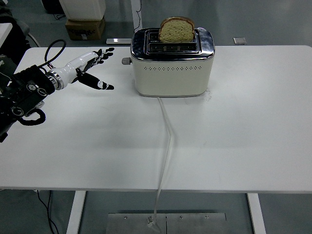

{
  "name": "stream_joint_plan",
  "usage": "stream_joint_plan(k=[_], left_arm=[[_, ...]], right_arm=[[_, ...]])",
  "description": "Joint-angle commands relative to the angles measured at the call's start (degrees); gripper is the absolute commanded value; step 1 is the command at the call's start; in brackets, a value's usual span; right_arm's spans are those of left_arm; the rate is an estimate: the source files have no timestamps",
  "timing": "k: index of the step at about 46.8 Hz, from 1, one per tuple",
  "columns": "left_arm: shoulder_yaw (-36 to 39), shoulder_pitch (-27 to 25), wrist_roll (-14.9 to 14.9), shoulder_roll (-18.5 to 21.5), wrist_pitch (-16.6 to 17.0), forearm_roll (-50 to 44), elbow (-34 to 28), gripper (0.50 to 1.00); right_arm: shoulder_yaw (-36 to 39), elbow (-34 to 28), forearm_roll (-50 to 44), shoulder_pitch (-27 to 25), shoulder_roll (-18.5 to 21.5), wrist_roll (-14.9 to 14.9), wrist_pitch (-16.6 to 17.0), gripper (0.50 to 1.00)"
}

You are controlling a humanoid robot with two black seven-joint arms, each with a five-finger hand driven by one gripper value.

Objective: Press down toaster

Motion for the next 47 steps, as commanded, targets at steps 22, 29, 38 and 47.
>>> stream_joint_plan(k=[22,29,38,47], left_arm=[[2.8,-1.4,0.0,2.0,0.1,7.8,-0.1,1.0],[3.2,-1.7,0.0,1.9,0.1,8.7,-0.1,1.0],[3.8,-2.5,0.0,1.7,0.1,8.9,-0.1,1.0],[4.2,-3.4,0.0,1.2,0.1,8.9,-0.1,1.0]], right_arm=[[0.0,0.0,0.0,0.0,0.0,0.0,0.0,1.0],[0.0,0.0,0.0,0.0,0.0,0.0,0.0,1.0],[0.0,0.0,0.0,0.0,0.0,0.0,0.0,1.0],[0.0,0.0,0.0,0.0,0.0,0.0,0.0,1.0]])
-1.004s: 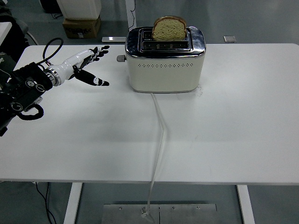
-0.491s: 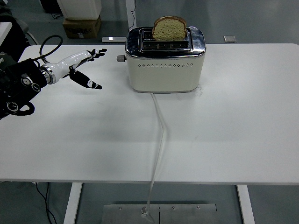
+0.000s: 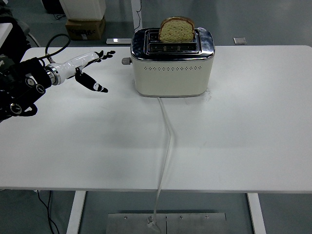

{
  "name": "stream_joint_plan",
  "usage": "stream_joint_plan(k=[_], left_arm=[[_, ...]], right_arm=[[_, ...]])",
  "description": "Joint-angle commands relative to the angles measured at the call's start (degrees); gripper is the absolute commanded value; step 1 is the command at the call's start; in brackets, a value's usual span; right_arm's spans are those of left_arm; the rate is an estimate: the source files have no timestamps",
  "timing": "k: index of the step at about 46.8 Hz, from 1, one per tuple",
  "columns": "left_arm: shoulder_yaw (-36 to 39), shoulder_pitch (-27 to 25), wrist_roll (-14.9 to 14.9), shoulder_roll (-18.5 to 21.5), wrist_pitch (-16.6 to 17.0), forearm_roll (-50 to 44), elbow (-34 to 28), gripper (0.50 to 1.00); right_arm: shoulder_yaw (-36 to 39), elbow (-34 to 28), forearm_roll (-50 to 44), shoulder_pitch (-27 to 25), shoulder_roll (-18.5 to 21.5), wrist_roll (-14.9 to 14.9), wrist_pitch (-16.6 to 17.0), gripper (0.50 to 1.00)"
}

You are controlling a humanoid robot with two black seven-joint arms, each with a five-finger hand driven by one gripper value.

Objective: Press down toaster

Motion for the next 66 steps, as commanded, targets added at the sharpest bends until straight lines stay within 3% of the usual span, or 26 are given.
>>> stream_joint_plan(k=[1,34,66], left_arm=[[0.0,0.0,0.0,0.0,0.0,0.0,0.0,1.0],[2.2,-0.4,-0.1,-0.8,0.1,2.3,0.0,1.0],[2.9,0.1,0.0,-4.2,0.7,2.4,0.0,1.0]], right_arm=[[0.0,0.0,0.0,0.0,0.0,0.0,0.0,1.0],[0.0,0.0,0.0,0.0,0.0,0.0,0.0,1.0],[0.0,0.0,0.0,0.0,0.0,0.0,0.0,1.0]])
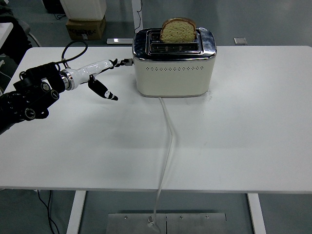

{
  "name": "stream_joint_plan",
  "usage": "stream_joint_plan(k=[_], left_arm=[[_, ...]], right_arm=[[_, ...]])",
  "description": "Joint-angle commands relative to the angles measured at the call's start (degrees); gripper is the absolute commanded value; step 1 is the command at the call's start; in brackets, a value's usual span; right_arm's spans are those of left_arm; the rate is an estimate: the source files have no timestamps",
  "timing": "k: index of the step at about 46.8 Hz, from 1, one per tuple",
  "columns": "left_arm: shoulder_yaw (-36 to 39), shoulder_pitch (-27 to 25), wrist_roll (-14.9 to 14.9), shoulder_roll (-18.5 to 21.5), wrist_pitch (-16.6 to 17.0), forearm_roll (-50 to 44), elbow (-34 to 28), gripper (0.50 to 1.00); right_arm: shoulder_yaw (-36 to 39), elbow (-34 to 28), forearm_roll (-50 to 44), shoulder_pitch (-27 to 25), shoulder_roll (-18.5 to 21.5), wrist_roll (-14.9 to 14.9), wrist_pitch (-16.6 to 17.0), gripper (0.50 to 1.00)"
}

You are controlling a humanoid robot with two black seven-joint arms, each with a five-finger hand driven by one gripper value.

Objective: Press down toaster

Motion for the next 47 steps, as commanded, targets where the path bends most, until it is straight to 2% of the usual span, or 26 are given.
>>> stream_joint_plan(k=[1,30,47], left_arm=[[0.0,0.1,0.0,-0.5,0.0,0.0,0.0,1.0],[1.1,0.9,0.0,-0.8,0.2,-0.1,0.1,1.0],[1.8,1.4,0.0,-1.0,1.4,-0.2,0.2,1.0]], right_arm=[[0.0,0.0,0.0,0.0,0.0,0.0,0.0,1.0],[0.0,0.0,0.0,0.0,0.0,0.0,0.0,1.0],[0.0,0.0,0.0,0.0,0.0,0.0,0.0,1.0]])
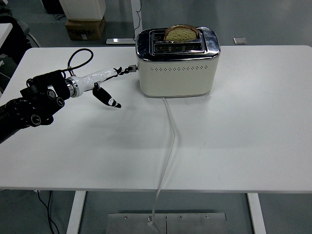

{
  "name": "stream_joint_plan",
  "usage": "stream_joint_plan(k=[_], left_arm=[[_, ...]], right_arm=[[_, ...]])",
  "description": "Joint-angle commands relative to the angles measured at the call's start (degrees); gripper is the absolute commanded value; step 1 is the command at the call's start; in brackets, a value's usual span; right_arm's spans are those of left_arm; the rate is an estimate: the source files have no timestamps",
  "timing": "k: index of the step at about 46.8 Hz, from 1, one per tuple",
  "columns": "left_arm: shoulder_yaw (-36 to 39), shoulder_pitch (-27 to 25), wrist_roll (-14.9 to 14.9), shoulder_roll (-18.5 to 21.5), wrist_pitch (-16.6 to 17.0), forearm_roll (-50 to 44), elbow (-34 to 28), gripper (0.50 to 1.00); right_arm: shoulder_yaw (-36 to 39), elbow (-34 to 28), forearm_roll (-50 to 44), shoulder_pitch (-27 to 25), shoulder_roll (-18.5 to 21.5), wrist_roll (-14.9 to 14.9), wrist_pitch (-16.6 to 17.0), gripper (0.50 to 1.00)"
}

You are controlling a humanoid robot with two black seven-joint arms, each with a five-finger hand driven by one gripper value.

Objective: Press down toaster

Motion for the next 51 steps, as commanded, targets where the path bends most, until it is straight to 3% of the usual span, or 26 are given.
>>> stream_joint_plan(k=[1,51], left_arm=[[0.0,0.0,0.0,-0.2,0.5,0.0,0.0,1.0],[0.2,2.0,0.2,-1.6,1.4,-0.8,2.2,1.0]], right_arm=[[0.0,0.0,0.0,0.0,0.0,0.0,0.0,1.0],[0.0,0.0,0.0,0.0,0.0,0.0,0.0,1.0]])
